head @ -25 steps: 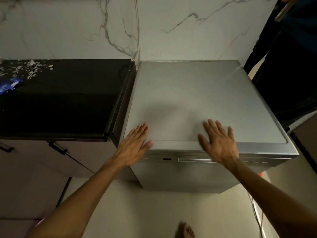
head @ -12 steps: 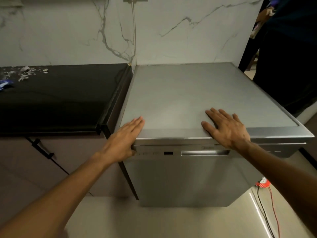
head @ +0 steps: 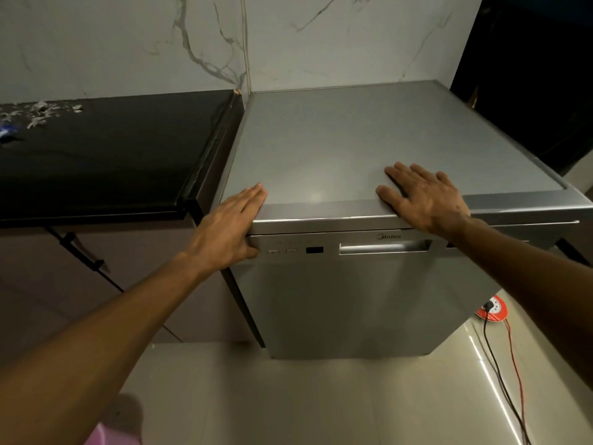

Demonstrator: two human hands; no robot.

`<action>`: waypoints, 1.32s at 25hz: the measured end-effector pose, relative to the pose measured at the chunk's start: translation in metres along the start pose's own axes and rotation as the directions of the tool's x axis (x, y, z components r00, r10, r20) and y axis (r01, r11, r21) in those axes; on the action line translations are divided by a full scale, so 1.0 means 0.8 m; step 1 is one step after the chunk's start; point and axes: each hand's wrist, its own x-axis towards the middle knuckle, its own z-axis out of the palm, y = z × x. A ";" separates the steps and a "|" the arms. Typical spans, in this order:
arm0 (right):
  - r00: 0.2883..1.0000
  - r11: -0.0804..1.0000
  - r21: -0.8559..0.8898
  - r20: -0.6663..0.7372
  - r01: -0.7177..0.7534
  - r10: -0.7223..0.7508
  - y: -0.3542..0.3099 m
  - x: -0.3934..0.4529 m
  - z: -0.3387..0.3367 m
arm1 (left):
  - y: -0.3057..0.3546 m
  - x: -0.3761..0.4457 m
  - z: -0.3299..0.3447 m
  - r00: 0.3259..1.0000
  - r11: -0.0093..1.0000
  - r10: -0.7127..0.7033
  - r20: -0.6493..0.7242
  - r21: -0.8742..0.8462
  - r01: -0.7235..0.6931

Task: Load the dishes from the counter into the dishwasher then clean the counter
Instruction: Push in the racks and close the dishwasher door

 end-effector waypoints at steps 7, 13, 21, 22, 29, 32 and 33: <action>1.000 1.000 -0.001 -0.020 0.015 -0.015 0.000 -0.002 -0.001 | 0.002 -0.008 0.003 0.999 1.000 -0.005 -0.046 0.007 0.005; 0.999 1.000 -0.007 -0.039 0.004 -0.004 0.001 0.001 0.002 | 0.016 -0.009 0.008 0.988 0.997 -0.076 -0.132 0.023 0.080; 0.999 1.000 -0.016 -0.049 0.015 -0.015 0.003 0.003 0.004 | 0.020 -0.010 0.019 0.980 0.992 -0.100 -0.172 0.055 0.111; 0.999 1.000 -0.016 -0.048 0.014 -0.014 0.003 0.003 0.004 | 0.021 -0.010 0.020 0.979 0.992 -0.103 -0.176 0.058 0.114; 0.998 1.000 -0.017 -0.058 0.014 -0.015 0.001 0.002 0.005 | 0.019 -0.010 0.023 0.977 0.991 -0.106 -0.184 0.065 0.119; 0.999 1.000 -0.010 -0.051 0.013 -0.014 0.001 0.001 0.003 | 0.019 -0.011 0.022 0.977 0.991 -0.104 -0.185 0.067 0.118; 0.998 1.000 -0.009 -0.054 0.014 -0.014 0.000 0.000 0.003 | 0.019 -0.011 0.022 0.978 0.991 -0.102 -0.183 0.068 0.117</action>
